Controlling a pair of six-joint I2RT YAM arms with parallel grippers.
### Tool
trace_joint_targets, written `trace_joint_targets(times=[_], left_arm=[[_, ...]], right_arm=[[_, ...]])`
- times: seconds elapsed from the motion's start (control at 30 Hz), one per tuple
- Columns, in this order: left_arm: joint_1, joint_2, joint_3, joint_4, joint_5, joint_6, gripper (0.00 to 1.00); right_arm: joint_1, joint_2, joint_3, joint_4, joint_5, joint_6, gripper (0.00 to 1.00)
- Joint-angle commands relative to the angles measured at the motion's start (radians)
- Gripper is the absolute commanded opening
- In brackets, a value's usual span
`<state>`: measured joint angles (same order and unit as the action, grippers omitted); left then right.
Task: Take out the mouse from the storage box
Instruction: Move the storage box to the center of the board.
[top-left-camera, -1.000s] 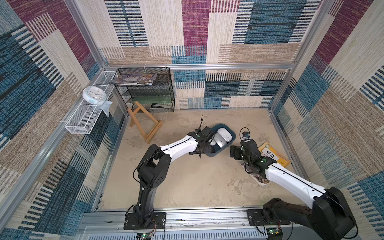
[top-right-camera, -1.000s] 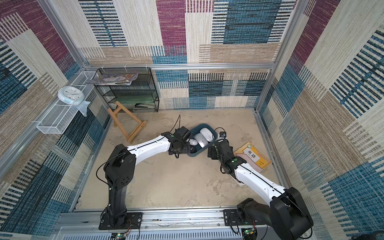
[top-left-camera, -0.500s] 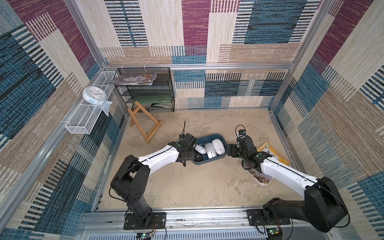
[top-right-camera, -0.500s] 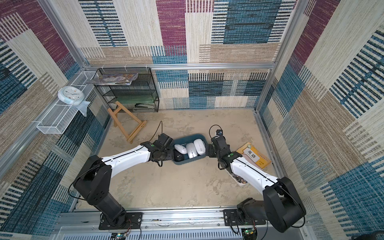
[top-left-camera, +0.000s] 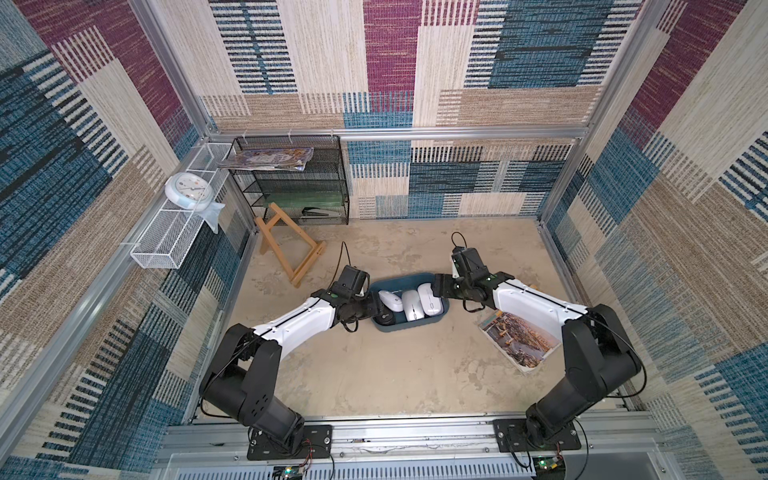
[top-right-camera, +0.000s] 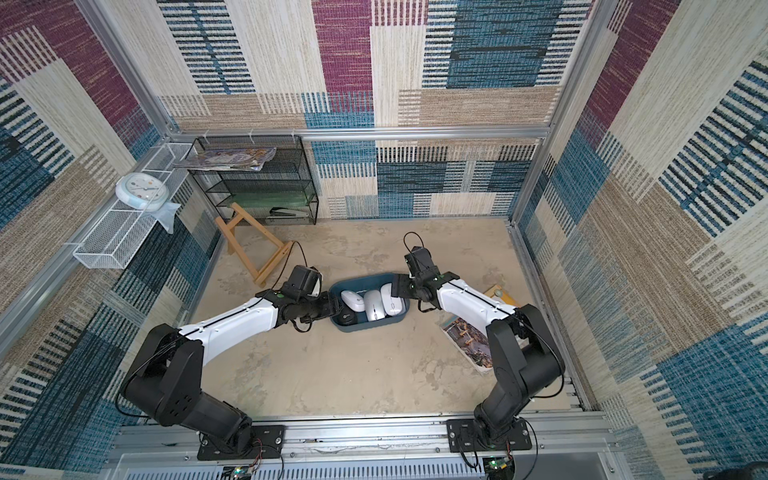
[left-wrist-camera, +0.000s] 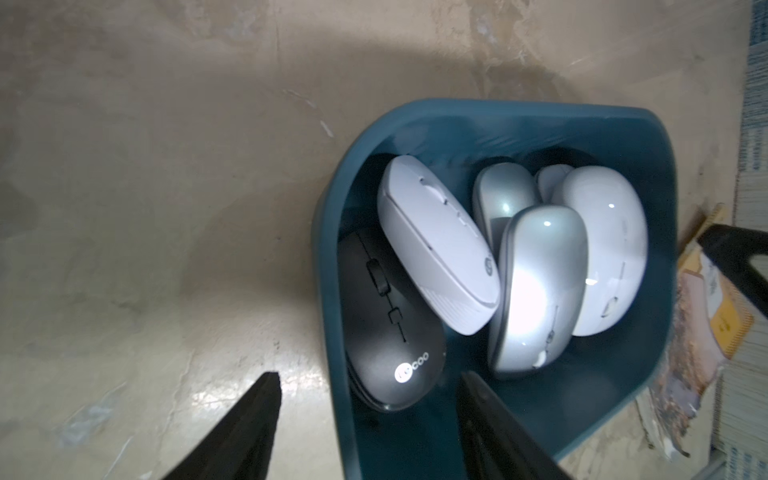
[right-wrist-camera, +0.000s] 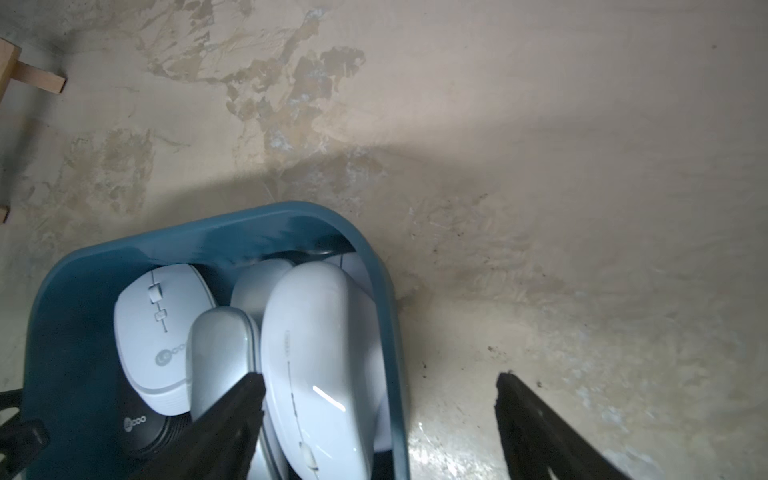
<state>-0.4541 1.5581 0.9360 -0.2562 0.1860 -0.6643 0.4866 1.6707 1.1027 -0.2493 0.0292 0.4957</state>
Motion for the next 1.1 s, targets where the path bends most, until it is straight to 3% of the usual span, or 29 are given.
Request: trace_joint_targets(times=[0.0,0.13,0.37,0.73,0.83,0.93,1.07], left_arm=[[0.006,0.015,0.012,0.052,0.079,-0.02,0.72],[0.064,0.054,0.0,0.144,0.21,-0.055,0.71],[0.08,0.111,0.043,0.162,0.289,-0.048,0.65],[0.093,0.2,0.188,0.09,0.25,-0.047,0.65],[0.098,0.211,0.214,0.06,0.22,-0.051,0.65],[0.108,0.184,0.179,0.048,0.118,-0.073,0.7],[0.141,0.15,0.129,0.059,0.122,-0.085,0.72]], right_arm=[[0.001,0.045,0.047,-0.076,-0.066,0.023,0.9],[0.004,0.06,0.041,-0.071,-0.09,0.042,0.89],[0.014,0.029,-0.024,-0.01,-0.259,0.086,0.88],[0.08,0.035,-0.038,0.079,-0.322,0.127,0.88],[0.08,0.036,-0.028,0.07,-0.281,0.13,0.88],[0.08,0.044,-0.001,0.044,-0.257,0.106,0.88],[0.077,0.038,0.017,0.013,-0.201,0.081,0.88]])
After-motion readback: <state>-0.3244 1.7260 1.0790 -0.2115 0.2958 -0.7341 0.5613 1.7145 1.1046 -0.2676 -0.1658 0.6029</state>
